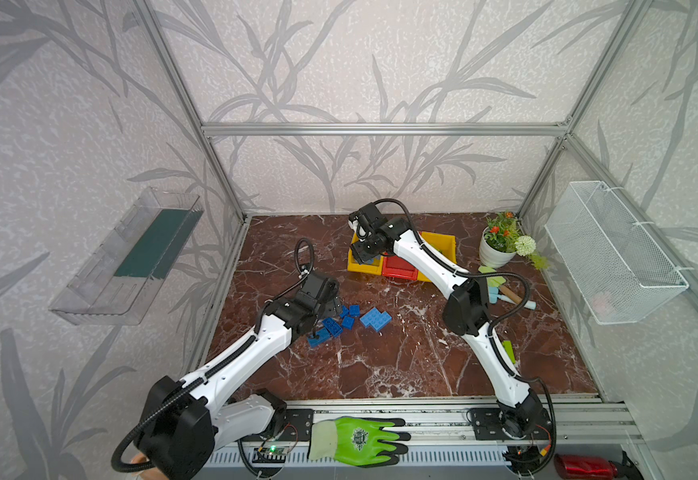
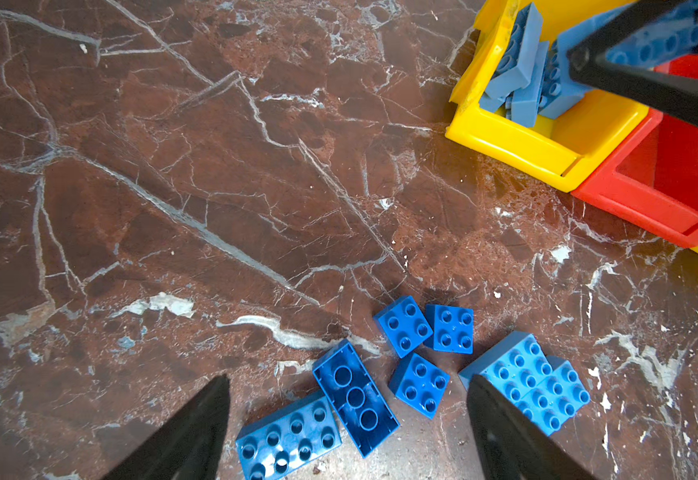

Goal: Sort the legos into containers by color
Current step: 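Lift the light-blue brick with the right gripper into the farthest yellow bin, then move the right gripper back down over the light-blue bricks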

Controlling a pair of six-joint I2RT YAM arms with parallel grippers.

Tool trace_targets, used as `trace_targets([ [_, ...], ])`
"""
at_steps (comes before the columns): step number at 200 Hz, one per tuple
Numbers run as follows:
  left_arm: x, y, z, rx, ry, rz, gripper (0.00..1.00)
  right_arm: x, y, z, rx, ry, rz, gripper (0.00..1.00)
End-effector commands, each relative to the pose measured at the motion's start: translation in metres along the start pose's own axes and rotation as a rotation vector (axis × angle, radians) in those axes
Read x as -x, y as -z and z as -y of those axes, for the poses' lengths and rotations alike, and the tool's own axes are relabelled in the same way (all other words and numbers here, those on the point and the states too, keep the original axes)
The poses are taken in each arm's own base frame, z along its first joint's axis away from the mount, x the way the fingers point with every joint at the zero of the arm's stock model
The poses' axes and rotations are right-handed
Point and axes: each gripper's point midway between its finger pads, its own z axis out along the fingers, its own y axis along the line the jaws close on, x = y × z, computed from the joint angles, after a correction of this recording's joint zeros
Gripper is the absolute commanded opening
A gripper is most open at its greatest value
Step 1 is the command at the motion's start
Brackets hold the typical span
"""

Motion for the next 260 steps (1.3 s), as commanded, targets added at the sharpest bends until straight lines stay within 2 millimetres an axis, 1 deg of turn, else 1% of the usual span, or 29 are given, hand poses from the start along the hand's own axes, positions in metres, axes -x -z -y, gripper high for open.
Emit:
trace_targets([
  [1,0.009,0.001,0.003,0.011,0.009,0.000,0.88,-0.002,-0.011,0.019,-0.083,0.069,-0.022,0.55],
  [10,0.010,0.000,0.003,0.013,0.010,-0.003,0.89,0.001,-0.018,0.023,-0.090,0.083,-0.007,0.56],
  [27,0.012,-0.001,0.005,0.015,0.011,-0.008,0.88,0.007,-0.023,0.028,-0.072,0.064,0.023,0.56],
  [53,0.015,-0.004,0.007,0.017,0.009,-0.013,0.88,0.009,-0.030,0.039,-0.050,0.008,0.036,0.57],
  [64,0.017,-0.004,0.009,0.016,0.007,-0.016,0.88,0.008,-0.032,0.042,-0.037,-0.006,0.036,0.59],
  [80,0.017,-0.005,0.010,0.015,0.006,-0.021,0.89,0.009,-0.032,0.042,-0.020,-0.013,0.039,0.71],
  [92,0.017,-0.004,0.010,0.015,0.006,-0.021,0.88,0.011,-0.031,0.040,-0.004,-0.008,0.046,0.84],
  [103,0.018,-0.003,0.010,0.013,0.009,-0.018,0.88,0.016,-0.026,0.039,0.003,-0.006,0.060,0.92],
  [122,0.020,0.002,0.009,0.010,0.015,-0.007,0.88,0.025,-0.015,0.038,0.008,0.000,0.088,0.98],
  [139,0.021,0.006,0.007,0.005,0.020,0.002,0.88,0.031,-0.003,0.038,0.009,0.002,0.106,0.99],
  [156,0.021,0.011,0.006,-0.007,0.032,0.011,0.88,0.037,0.016,0.036,0.016,0.001,0.118,0.99],
  [173,0.018,0.014,0.005,-0.022,0.043,0.013,0.88,0.034,0.033,0.026,0.060,0.008,0.105,0.99],
  [191,0.014,0.017,0.006,-0.048,0.052,0.004,0.88,0.022,0.051,0.019,0.083,-0.008,0.065,0.98],
  [194,0.013,0.017,0.006,-0.052,0.052,0.000,0.88,0.017,0.052,0.017,0.088,-0.011,0.048,0.98],
  [198,0.011,0.018,0.007,-0.061,0.052,-0.004,0.88,0.014,0.057,0.015,0.096,-0.013,0.041,0.98],
  [206,0.008,0.019,0.007,-0.075,0.058,-0.008,0.88,0.001,0.059,0.009,0.112,-0.016,0.007,0.97],
  [214,0.004,0.020,0.008,-0.100,0.059,-0.017,0.88,-0.009,0.066,0.003,0.122,-0.015,-0.009,0.97],
  [217,0.002,0.021,0.010,-0.113,0.057,-0.020,0.88,-0.017,0.063,0.001,0.125,-0.015,-0.029,0.96],
  [220,0.002,0.022,0.011,-0.126,0.058,-0.020,0.88,-0.019,0.067,-0.002,0.129,-0.012,-0.026,0.96],
  [224,-0.001,0.023,0.012,-0.138,0.057,-0.023,0.88,-0.030,0.065,-0.006,0.132,-0.011,-0.046,0.96],
  [228,-0.003,0.024,0.013,-0.151,0.058,-0.024,0.88,-0.037,0.068,-0.008,0.138,-0.013,-0.050,0.96],
  [230,-0.003,0.025,0.013,-0.157,0.057,-0.024,0.88,-0.037,0.071,-0.010,0.143,-0.014,-0.041,0.96],
  [232,-0.005,0.024,0.013,-0.159,0.055,-0.027,0.89,-0.045,0.068,-0.012,0.148,-0.017,-0.056,0.96],
  [239,-0.009,0.027,0.014,-0.185,0.051,-0.025,0.88,-0.059,0.071,-0.017,0.168,-0.029,-0.066,0.96],
  [260,-0.020,0.033,0.009,-0.218,0.063,-0.020,0.89,-0.104,0.074,-0.028,0.225,-0.092,-0.113,0.96],
])
